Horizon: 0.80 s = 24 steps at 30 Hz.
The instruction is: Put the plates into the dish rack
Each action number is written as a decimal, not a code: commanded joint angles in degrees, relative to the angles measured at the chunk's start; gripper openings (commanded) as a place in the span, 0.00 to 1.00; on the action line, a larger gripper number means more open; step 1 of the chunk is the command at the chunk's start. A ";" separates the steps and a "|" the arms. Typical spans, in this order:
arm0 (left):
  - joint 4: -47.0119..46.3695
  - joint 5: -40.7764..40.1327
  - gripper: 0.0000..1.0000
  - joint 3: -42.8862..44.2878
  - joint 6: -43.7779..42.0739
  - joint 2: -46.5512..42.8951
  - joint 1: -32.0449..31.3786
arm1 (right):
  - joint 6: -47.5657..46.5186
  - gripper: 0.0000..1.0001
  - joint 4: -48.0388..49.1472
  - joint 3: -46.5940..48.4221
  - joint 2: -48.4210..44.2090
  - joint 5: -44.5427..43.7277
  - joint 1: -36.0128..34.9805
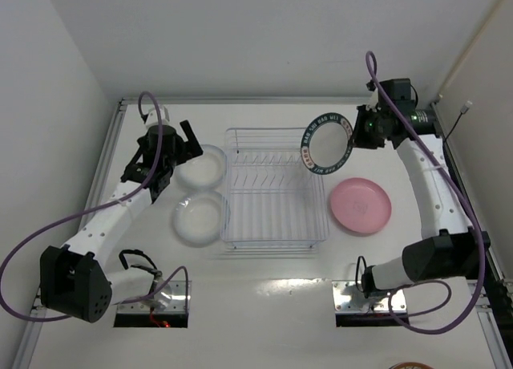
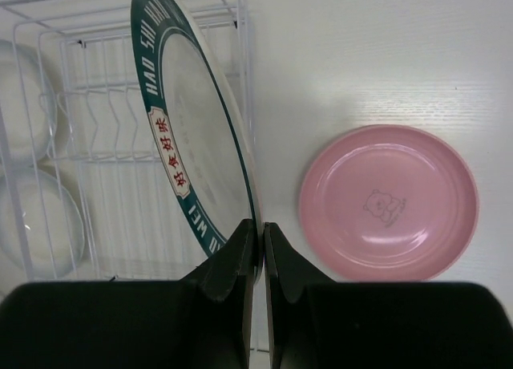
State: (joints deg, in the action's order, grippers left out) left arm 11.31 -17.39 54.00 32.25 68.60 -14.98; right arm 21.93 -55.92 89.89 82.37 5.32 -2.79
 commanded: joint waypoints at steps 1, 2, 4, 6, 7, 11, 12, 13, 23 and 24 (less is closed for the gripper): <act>0.20 -1.94 1.00 -0.38 0.71 -2.15 -0.49 | 0.40 0.00 -0.85 4.93 1.91 -7.68 -1.34; 0.20 -2.73 1.00 -0.38 0.71 -2.76 -0.49 | 0.39 0.00 -1.38 4.95 3.40 -8.22 -1.87; 0.72 -3.35 1.00 -0.91 0.71 -3.29 -1.01 | 0.39 0.00 -2.09 5.47 4.03 -9.45 -2.48; 1.25 -4.14 1.00 -0.91 0.18 -3.90 -1.01 | 0.39 0.00 -1.56 3.99 4.73 -10.68 -3.10; 1.26 -4.76 1.00 -0.91 0.18 -3.91 -1.01 | 1.00 0.00 -1.56 3.98 5.43 -11.29 -3.62; 2.48 -6.07 1.00 -1.44 0.18 -5.05 -1.01 | 1.53 0.00 -1.03 3.98 8.33 -12.79 -6.08; 2.49 -6.08 1.00 -1.44 0.18 -5.05 -1.01 | 1.53 0.00 -1.03 3.98 8.86 -13.31 -6.61; 2.49 -6.08 1.00 -1.96 0.18 -5.58 -1.01 | 1.53 0.00 -1.03 3.98 8.86 -13.32 -7.40; 3.02 -7.13 1.00 -1.97 0.18 -6.72 -1.01 | 3.29 0.00 -2.53 3.28 11.50 -17.80 -10.39; 3.02 -7.13 1.00 -2.49 0.18 -6.72 -1.01 | 3.90 0.00 -2.53 3.28 11.50 -18.41 -10.40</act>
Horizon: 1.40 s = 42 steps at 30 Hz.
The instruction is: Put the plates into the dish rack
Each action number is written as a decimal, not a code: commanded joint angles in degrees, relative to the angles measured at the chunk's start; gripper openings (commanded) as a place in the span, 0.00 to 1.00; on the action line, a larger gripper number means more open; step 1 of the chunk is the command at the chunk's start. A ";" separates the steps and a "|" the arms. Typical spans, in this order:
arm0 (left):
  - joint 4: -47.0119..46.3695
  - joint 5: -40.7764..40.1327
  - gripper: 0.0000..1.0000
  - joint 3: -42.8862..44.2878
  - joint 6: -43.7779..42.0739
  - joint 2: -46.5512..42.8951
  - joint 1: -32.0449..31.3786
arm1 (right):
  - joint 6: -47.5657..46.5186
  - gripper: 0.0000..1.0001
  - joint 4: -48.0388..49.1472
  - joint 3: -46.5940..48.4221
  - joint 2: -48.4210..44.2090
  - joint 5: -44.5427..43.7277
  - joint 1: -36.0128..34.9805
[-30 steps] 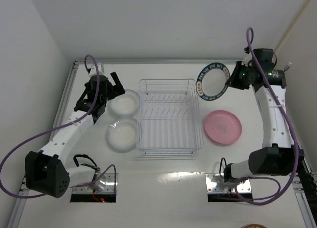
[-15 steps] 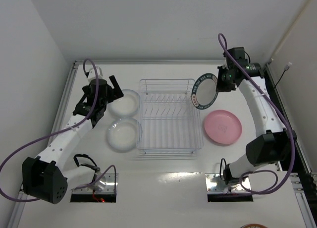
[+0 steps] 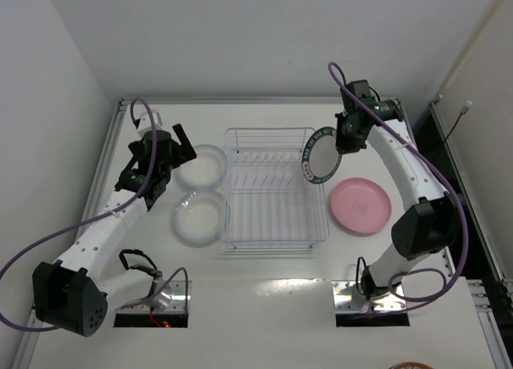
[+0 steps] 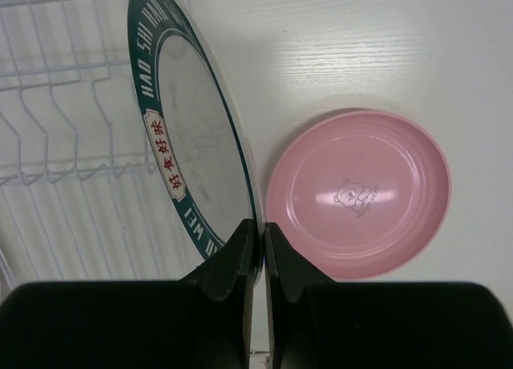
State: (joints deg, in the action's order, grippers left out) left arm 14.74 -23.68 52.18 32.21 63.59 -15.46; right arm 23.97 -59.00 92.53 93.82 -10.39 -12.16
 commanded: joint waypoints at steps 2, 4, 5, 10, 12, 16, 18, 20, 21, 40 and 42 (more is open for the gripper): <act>-0.42 -0.84 1.00 -0.68 0.23 -2.24 -0.53 | 1.87 0.00 0.03 1.25 1.10 -3.22 -2.07; -0.42 -0.84 1.00 -0.68 0.23 -2.25 -0.53 | 3.01 0.00 -1.19 3.34 2.67 -4.27 -2.77; -0.42 -0.84 1.00 -0.68 0.23 -2.25 -0.53 | 3.63 0.00 -2.51 4.23 3.29 -4.81 -3.65; -0.42 -0.84 1.00 -0.68 0.75 -2.77 -0.53 | 4.16 0.00 -3.92 8.01 4.97 -5.34 -6.55; -0.42 -0.84 1.00 -1.20 0.75 -3.30 -0.53 | 4.16 0.00 -3.93 8.02 4.97 -4.73 -7.52; 0.11 -0.84 1.00 -1.73 0.75 -4.35 -0.53 | 5.30 0.00 -1.65 4.95 4.45 -3.14 -8.84; 0.11 -0.84 1.00 -2.34 1.27 -4.35 -0.53 | 5.30 0.05 -1.11 3.80 3.91 -1.65 -9.37; 0.11 -0.84 1.00 -2.35 1.28 -4.88 -0.53 | 5.30 0.08 -0.59 3.27 3.91 -1.13 -9.98; 0.11 -0.84 1.00 -2.87 1.28 -4.88 -0.53 | 5.30 0.08 -0.59 3.27 3.91 -1.12 -9.99; 0.11 -1.89 1.00 -3.40 1.80 -5.41 -1.06 | 5.30 0.48 -2.95 6.78 0.84 -2.69 -9.37; 0.11 -1.89 1.00 -3.40 1.81 -5.41 -1.06 | 5.30 1.00 -6.54 10.99 0.84 -6.80 -8.06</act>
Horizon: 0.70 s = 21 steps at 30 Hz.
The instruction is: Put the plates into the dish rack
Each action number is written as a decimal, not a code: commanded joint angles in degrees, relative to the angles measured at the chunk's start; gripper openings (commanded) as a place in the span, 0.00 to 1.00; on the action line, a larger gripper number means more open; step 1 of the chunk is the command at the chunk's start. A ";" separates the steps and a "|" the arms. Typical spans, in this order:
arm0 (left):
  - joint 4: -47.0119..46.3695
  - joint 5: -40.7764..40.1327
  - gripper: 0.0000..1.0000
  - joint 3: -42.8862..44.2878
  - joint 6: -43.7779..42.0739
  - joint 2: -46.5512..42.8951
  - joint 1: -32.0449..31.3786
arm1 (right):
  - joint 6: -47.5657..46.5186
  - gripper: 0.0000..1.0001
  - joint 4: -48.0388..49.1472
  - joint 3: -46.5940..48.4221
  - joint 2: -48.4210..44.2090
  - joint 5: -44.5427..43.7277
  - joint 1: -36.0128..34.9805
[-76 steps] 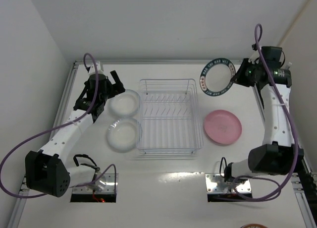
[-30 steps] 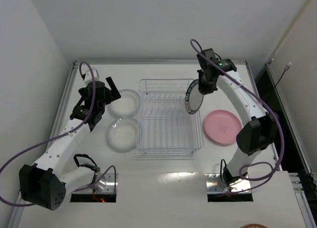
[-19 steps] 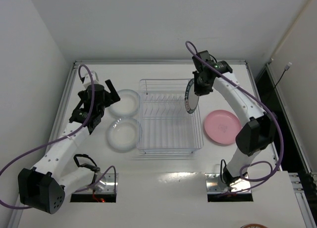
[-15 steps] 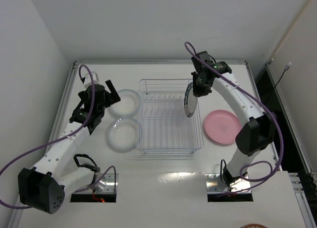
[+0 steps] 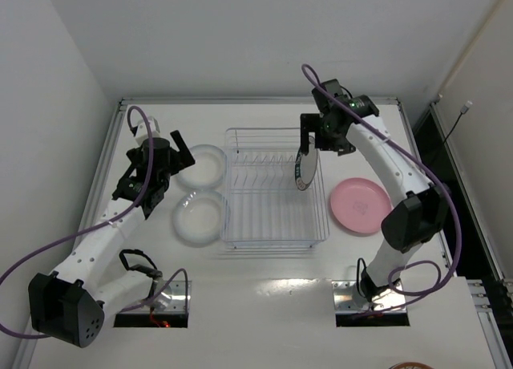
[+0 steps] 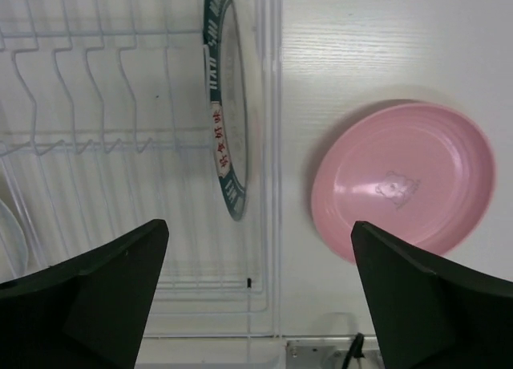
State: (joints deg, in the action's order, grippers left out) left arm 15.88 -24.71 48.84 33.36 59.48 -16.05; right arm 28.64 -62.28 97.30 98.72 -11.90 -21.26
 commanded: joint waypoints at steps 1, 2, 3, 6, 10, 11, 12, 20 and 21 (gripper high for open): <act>-1.03 -0.87 1.00 -0.06 0.65 -1.30 -0.47 | 0.62 1.00 -4.68 9.28 -4.06 -7.15 1.04; -1.03 -0.87 1.00 -0.06 0.65 -1.30 -0.47 | 0.62 1.00 -6.26 10.79 -4.06 -9.26 2.52; -1.03 -0.87 1.00 -0.06 0.65 -1.30 -0.47 | 2.89 1.00 -10.28 13.42 -4.06 -14.15 3.23; -1.03 -0.87 1.00 -0.06 0.65 -1.30 -0.47 | 4.14 1.00 -11.65 12.32 -7.74 -16.24 8.58; -2.16 -0.34 1.00 -0.06 1.18 -0.77 -0.47 | 4.14 1.00 -5.85 -3.56 -15.29 -3.69 22.63; -2.17 0.18 1.00 -0.06 1.18 -0.77 -0.47 | 4.14 1.00 -4.01 -7.78 -16.70 3.39 28.67; -2.17 0.19 1.00 -0.06 1.18 -0.77 -0.47 | 4.14 1.00 -2.25 -15.31 -18.11 6.07 31.08; -2.17 1.24 1.00 -0.06 0.65 -0.77 -1.00 | 6.68 1.00 1.99 -34.69 -24.81 7.95 43.31; -2.17 1.24 1.00 -0.06 0.65 -0.77 -1.00 | 6.69 1.00 1.99 -36.11 -24.80 8.90 44.19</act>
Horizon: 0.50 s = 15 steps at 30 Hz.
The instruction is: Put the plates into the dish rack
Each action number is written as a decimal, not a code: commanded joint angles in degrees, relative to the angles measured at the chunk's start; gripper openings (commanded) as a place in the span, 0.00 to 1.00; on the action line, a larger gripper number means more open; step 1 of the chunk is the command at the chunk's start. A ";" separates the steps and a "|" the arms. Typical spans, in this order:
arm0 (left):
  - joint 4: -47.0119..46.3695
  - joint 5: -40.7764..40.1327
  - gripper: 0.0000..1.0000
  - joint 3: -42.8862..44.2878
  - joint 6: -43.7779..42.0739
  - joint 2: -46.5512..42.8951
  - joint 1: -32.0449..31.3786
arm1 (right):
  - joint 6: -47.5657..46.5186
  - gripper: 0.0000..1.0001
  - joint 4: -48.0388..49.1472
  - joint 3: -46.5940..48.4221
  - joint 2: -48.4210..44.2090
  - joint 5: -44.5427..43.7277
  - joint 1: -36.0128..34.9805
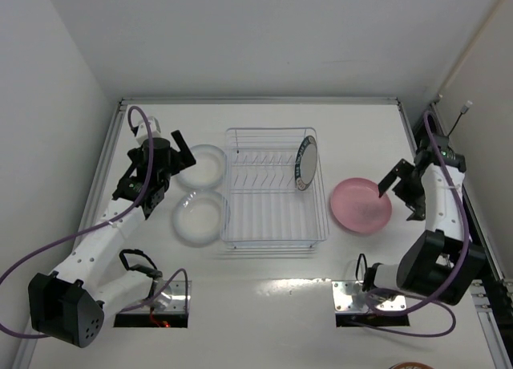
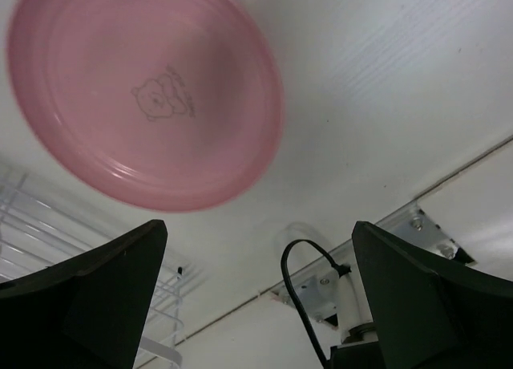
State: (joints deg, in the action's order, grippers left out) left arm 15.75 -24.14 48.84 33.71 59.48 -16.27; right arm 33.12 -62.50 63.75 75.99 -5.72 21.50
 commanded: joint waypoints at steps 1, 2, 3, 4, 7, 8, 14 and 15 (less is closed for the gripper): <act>-2.04 0.67 1.00 -0.06 0.30 -0.77 -0.78 | 2.82 1.00 2.82 -3.79 -2.07 4.03 1.97; -2.04 0.67 1.00 -0.06 0.30 -0.77 -0.78 | 3.43 1.00 3.52 -5.11 -1.29 4.65 1.97; -2.04 0.67 1.00 -0.06 0.30 -0.77 -0.78 | 3.44 1.00 3.53 -7.38 -0.41 5.18 3.19; -2.04 0.67 1.00 -0.06 0.30 -0.77 -0.78 | 3.96 1.00 4.13 -8.45 -0.40 6.67 3.20; -2.04 0.06 1.00 -0.06 0.30 -1.30 -0.78 | 3.97 1.00 5.90 -11.53 1.78 8.61 4.51; -2.04 0.06 1.00 -0.06 0.30 -1.30 -0.78 | 3.97 1.00 6.51 -12.15 2.32 9.31 4.52; -2.56 0.06 1.00 -0.06 -0.40 -1.30 -0.78 | 3.97 0.96 9.32 -12.77 6.36 9.93 5.75; -2.56 0.76 1.00 -0.06 -1.01 -1.30 -0.78 | 3.36 0.95 10.20 -13.29 7.67 9.93 6.27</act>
State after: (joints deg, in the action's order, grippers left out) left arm 15.62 -23.79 48.84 33.56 59.48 -16.47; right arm 36.01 -55.90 51.09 81.87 2.85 26.68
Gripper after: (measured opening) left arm 1.000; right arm 0.959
